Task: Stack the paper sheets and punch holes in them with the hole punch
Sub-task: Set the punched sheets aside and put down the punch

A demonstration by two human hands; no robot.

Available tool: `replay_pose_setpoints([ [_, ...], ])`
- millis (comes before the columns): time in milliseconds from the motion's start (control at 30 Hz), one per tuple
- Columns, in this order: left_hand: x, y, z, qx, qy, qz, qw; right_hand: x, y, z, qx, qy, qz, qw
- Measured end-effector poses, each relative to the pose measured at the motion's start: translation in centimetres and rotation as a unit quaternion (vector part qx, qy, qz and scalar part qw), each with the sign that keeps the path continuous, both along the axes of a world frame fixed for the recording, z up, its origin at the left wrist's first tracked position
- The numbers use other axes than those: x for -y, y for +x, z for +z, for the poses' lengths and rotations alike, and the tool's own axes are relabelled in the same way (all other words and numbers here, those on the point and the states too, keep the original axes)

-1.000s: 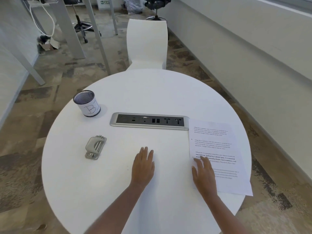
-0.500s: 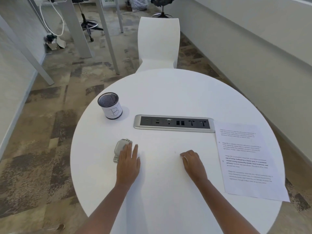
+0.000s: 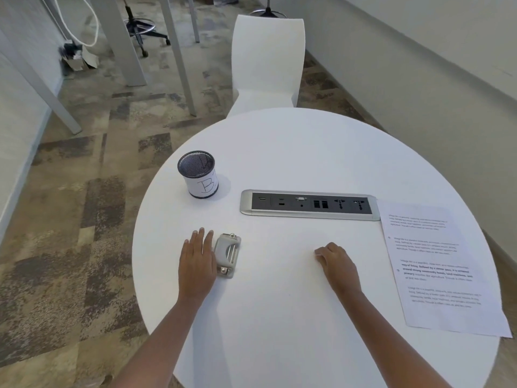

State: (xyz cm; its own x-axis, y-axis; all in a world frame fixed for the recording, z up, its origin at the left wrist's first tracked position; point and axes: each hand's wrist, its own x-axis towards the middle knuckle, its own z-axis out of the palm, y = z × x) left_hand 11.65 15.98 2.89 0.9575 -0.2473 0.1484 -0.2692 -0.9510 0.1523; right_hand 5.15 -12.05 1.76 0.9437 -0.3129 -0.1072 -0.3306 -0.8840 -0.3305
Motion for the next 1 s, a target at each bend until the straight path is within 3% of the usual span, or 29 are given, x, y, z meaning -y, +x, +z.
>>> replay_pose_setpoints([
  [500,-2.3,1.3,-1.7,-0.095,0.011,0.042,0.995,-1.1,0.0,0.2,0.031,-0.084,0.038,0.995],
  [800,-2.4,1.6,-2.8,-0.101,-0.043,0.041,0.993,-0.7,0.4,-0.4,0.078,0.107,-0.114,0.985],
  [1000,-2.6,1.7,-3.6,-0.097,-0.083,0.046,0.991,-1.3,0.4,-0.4,0.066,0.064,-0.094,0.991],
])
